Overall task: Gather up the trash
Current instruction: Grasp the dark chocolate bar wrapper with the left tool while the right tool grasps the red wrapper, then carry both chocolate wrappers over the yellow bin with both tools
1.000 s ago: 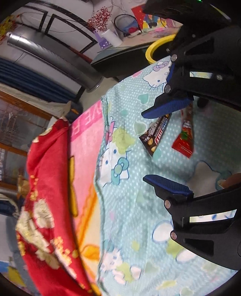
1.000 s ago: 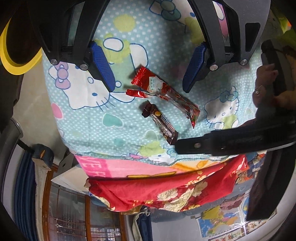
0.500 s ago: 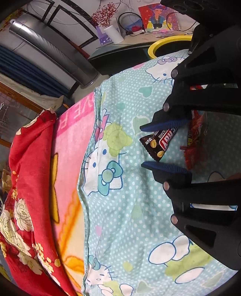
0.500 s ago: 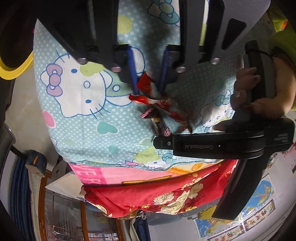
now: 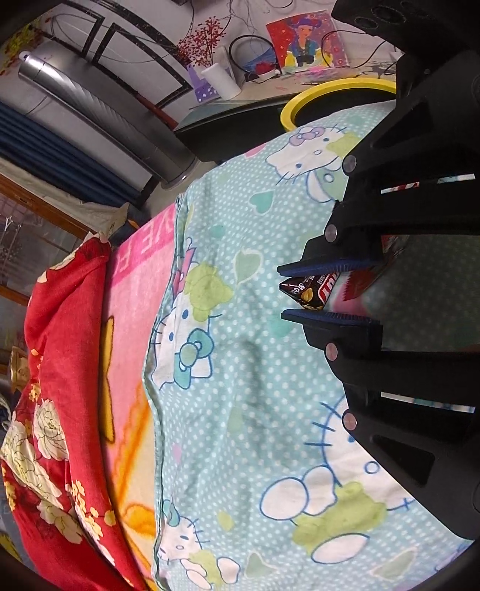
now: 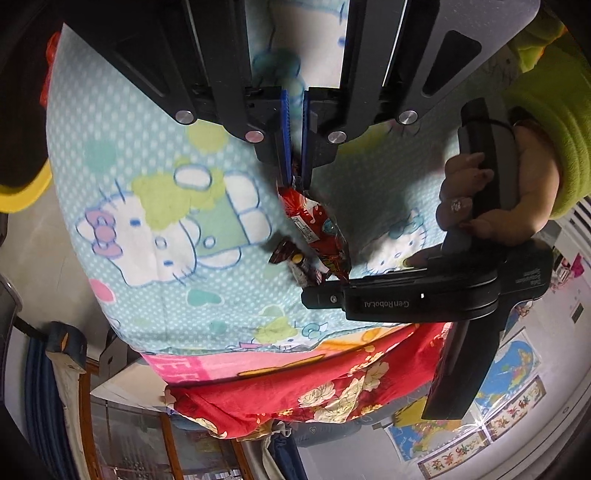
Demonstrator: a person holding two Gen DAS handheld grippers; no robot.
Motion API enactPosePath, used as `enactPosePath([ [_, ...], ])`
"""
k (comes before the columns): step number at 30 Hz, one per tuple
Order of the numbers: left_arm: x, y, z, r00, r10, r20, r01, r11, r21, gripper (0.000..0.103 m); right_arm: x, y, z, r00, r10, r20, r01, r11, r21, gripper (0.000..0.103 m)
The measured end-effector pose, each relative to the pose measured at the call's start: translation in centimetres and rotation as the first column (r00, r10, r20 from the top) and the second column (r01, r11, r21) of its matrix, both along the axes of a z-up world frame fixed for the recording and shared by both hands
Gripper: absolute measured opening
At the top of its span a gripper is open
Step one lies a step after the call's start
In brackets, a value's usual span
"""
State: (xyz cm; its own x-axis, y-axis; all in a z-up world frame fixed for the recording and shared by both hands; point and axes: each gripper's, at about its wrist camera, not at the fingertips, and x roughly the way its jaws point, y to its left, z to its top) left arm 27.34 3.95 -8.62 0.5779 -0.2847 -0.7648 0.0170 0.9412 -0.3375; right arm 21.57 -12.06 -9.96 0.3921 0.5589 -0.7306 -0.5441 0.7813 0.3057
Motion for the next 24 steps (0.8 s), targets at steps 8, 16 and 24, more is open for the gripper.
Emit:
enactPosePath([
  [8,-1.7,0.7,0.2,1.000,0.005,0.026,-0.005,1.000,-0.002,0.009,-3.6,-1.9,0.7,1.000,-0.004,0.025,0.004,1.000,-0.029,0.005],
  [16,-3.4,-0.7,0.6,0.998,-0.016,0.053,0.013,0.999,0.052,0.003,-4.2,-6.0,1.2,0.992,-0.124,0.025,0.124,0.992,-0.016,0.005],
  [24,-5.3,-2.0,1.6,0.995,-0.033,0.096,0.027,0.998,0.054,0.002,-4.7,-7.8,2.4,0.984,-0.168,0.054,0.169,0.986,0.000,0.005],
])
